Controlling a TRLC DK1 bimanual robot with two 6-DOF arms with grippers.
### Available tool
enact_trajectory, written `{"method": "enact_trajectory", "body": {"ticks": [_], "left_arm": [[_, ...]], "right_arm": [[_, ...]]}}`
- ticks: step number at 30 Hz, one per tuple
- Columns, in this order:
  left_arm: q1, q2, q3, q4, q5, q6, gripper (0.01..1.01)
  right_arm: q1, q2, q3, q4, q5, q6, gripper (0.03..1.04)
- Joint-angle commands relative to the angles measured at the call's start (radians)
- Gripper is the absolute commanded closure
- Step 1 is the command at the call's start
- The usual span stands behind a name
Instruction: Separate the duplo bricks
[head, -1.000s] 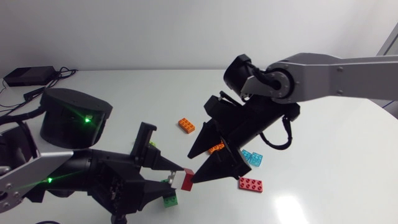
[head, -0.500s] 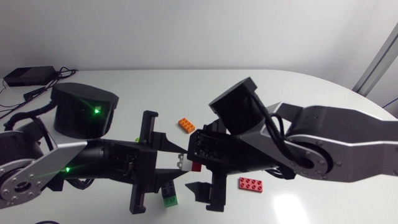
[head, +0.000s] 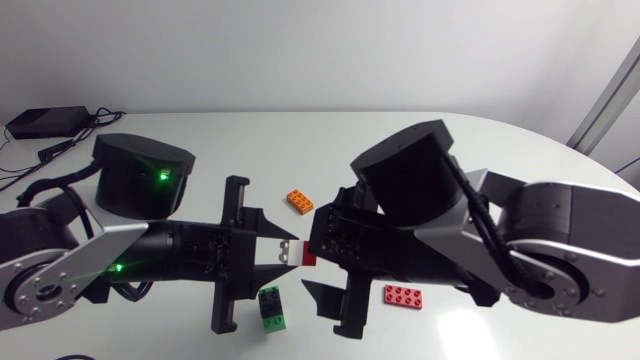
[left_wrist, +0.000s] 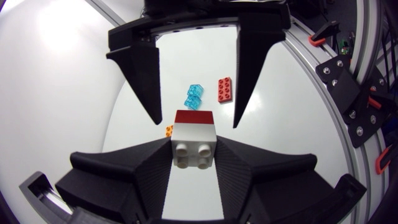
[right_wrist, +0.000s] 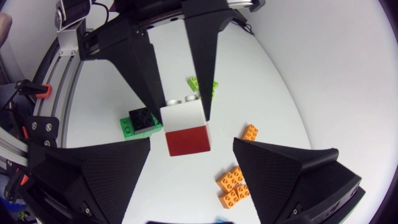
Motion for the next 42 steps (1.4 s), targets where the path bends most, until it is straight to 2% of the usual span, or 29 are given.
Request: {"method": "enact_trajectory", "body": {"ticks": [1,10,18,23,33,38,42], "left_arm": [[0.011,0.018,0.037,0.012,-0.010,-0.020,0.757],[0.011,0.016,0.041,-0.002,-0.013,-0.022,0.757],[0.012,0.018,0.041,-0.011,-0.014,-0.020,0.757],[0.012,0.022,0.040,-0.011,-0.014,-0.020,0.757],[0.014,0.015,0.064,-0.035,-0.007,-0.023,0.757],[0.057,0.013,0.113,-0.111,0.025,0.023,0.756],[0.106,0.035,0.133,-0.151,0.032,0.098,0.756]], "right_arm": [[0.020,-0.005,-0.028,0.009,0.019,0.008,0.15],[0.043,-0.009,-0.030,0.018,0.068,-0.002,0.22],[0.060,-0.026,-0.036,0.038,0.105,-0.012,0.63],[0.065,-0.026,-0.042,0.051,0.113,-0.015,0.84],[0.080,-0.025,-0.058,0.051,0.136,-0.039,0.85],[0.078,-0.026,-0.076,0.051,0.159,-0.056,0.85],[0.069,-0.035,-0.087,0.057,0.167,-0.061,0.85]]}}
